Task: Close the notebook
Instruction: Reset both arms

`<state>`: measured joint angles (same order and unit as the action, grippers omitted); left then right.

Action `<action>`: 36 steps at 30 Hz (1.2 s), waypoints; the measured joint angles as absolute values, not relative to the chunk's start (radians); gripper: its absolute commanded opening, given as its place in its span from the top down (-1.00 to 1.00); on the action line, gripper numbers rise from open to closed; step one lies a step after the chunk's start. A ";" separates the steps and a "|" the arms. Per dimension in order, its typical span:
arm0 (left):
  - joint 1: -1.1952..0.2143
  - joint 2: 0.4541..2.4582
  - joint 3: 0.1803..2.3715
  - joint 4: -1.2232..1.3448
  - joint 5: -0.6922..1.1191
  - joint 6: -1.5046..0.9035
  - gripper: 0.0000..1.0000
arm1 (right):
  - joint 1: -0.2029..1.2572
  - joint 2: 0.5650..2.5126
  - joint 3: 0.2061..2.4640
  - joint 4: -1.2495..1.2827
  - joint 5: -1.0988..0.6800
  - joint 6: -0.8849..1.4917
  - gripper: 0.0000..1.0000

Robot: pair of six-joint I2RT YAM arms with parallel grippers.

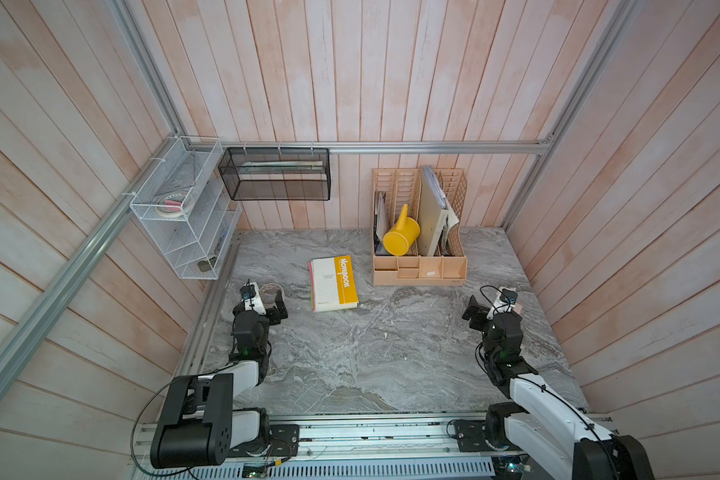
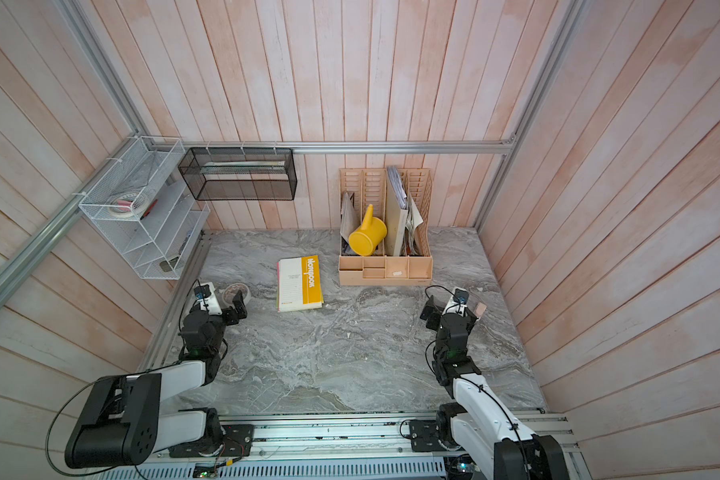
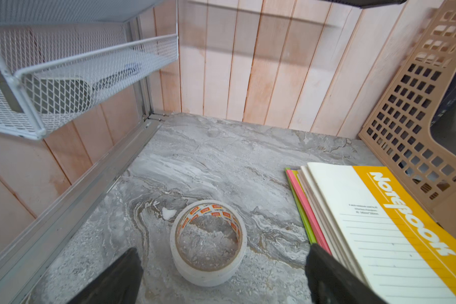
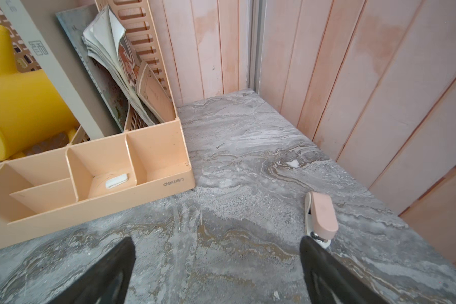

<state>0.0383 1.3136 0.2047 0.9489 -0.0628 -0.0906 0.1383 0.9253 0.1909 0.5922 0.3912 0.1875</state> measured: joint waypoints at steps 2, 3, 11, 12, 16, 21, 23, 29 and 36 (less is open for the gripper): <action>0.038 1.354 0.165 1.063 -0.064 -0.086 -1.00 | 0.124 0.953 0.148 0.696 0.399 0.165 -0.97; 0.038 1.383 0.140 1.132 -0.064 -0.086 -1.00 | 0.112 0.978 0.124 0.756 0.397 0.152 -0.96; 0.039 1.584 0.073 1.439 -0.048 -0.072 -1.00 | 0.059 1.308 0.010 1.267 0.249 0.045 -0.96; 0.039 1.586 0.074 1.467 -0.047 -0.072 -0.99 | 0.054 1.365 0.007 1.336 0.229 0.032 -0.97; 0.039 1.592 0.072 1.544 -0.025 -0.069 -1.00 | 0.044 1.587 0.021 1.494 0.179 0.002 -0.97; 0.039 1.602 0.063 1.579 -0.004 -0.062 -1.00 | -0.015 1.552 0.211 1.355 0.093 0.007 -0.96; 0.039 1.602 0.063 1.586 -0.005 -0.063 -1.00 | -0.035 1.544 0.231 1.370 0.075 0.014 -0.97; 0.039 1.602 0.062 1.586 -0.069 -0.077 -1.00 | -0.036 1.551 0.217 1.344 0.032 0.018 -0.97; 0.039 1.581 0.121 1.486 -0.093 -0.087 -1.00 | -0.036 1.551 0.217 1.342 0.023 0.022 -0.96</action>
